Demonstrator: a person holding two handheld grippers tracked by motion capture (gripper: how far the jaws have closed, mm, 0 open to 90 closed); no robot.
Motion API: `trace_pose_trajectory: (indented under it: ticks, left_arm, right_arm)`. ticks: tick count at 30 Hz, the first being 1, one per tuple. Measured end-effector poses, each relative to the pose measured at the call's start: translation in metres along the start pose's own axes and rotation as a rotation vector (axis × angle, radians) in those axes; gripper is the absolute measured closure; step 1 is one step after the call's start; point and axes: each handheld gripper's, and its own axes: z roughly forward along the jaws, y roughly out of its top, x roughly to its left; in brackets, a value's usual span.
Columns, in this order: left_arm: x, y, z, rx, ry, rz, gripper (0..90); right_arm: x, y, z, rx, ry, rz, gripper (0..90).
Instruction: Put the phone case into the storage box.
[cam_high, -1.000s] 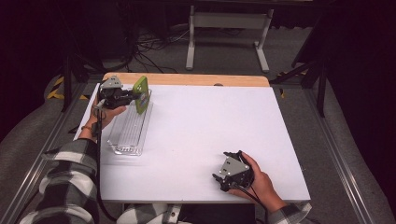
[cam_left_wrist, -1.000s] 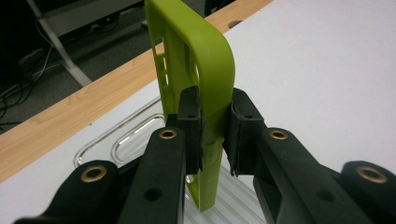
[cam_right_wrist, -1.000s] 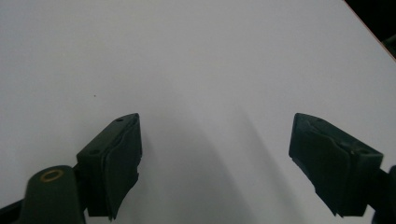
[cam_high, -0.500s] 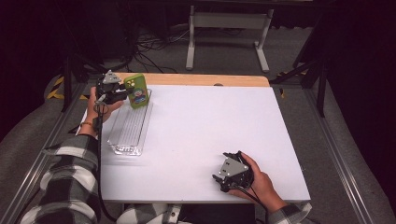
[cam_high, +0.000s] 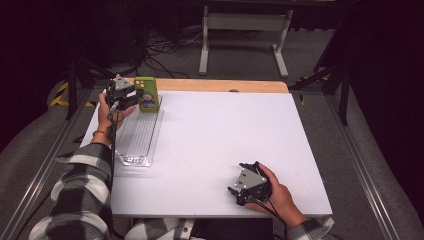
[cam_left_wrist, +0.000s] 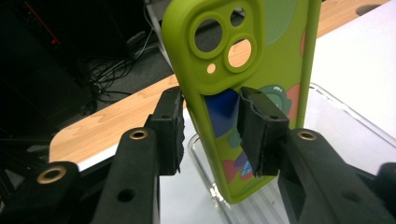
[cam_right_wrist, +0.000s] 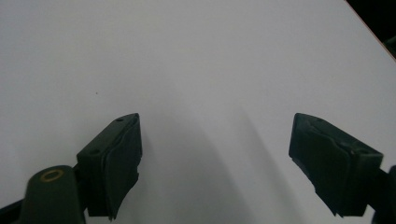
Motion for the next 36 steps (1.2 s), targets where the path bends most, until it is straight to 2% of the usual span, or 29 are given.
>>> trace_pose_trajectory:
  ticks: [2, 3, 14, 16, 18, 23, 26, 29, 31, 34, 36]
  left_arm:
    - [-0.002, 0.001, 0.001, 0.000, 0.010, 0.009, 60.8]
    - [-0.003, 0.001, 0.001, -0.003, -0.003, 0.001, 60.8]
    - [0.000, -0.002, 0.000, -0.006, 0.007, -0.028, 54.5]
    - [0.000, -0.001, -0.002, -0.020, 0.009, -0.041, 53.0]
    - [0.000, 0.001, -0.004, -0.031, 0.022, -0.034, 52.0]
    - [-0.001, 0.008, -0.007, -0.073, 0.051, -0.069, 45.3]
    - [-0.003, 0.011, -0.009, -0.087, 0.047, -0.082, 40.4]
    - [-0.005, 0.014, -0.011, -0.108, 0.060, -0.092, 37.6]
    - [-0.006, 0.017, -0.013, -0.113, 0.081, -0.081, 34.1]
    - [-0.007, 0.020, -0.015, -0.125, 0.075, -0.087, 30.8]
    - [-0.007, 0.021, -0.017, -0.124, 0.072, -0.076, 28.3]
  right_arm:
    - [0.000, 0.000, 0.000, 0.000, -0.001, 0.001, 18.0]
    - [0.000, 0.000, 0.000, -0.001, -0.001, 0.000, 17.9]
    - [-0.003, 0.000, -0.002, -0.011, -0.019, 0.014, 17.9]
    - [-0.003, 0.000, -0.002, -0.013, -0.022, 0.016, 17.9]
    - [-0.003, 0.000, -0.002, -0.014, -0.024, 0.017, 17.9]
    - [-0.004, 0.000, -0.001, -0.007, -0.020, 0.017, 17.6]
    - [-0.003, 0.000, -0.001, -0.013, -0.012, 0.011, 17.5]
    - [-0.003, -0.001, -0.001, -0.011, -0.015, 0.014, 17.5]
    - [-0.003, 0.000, -0.001, -0.006, -0.016, 0.013, 17.5]
    - [-0.003, 0.000, -0.001, -0.007, -0.015, 0.013, 17.4]
    - [-0.003, 0.000, -0.001, -0.010, -0.012, 0.015, 17.4]
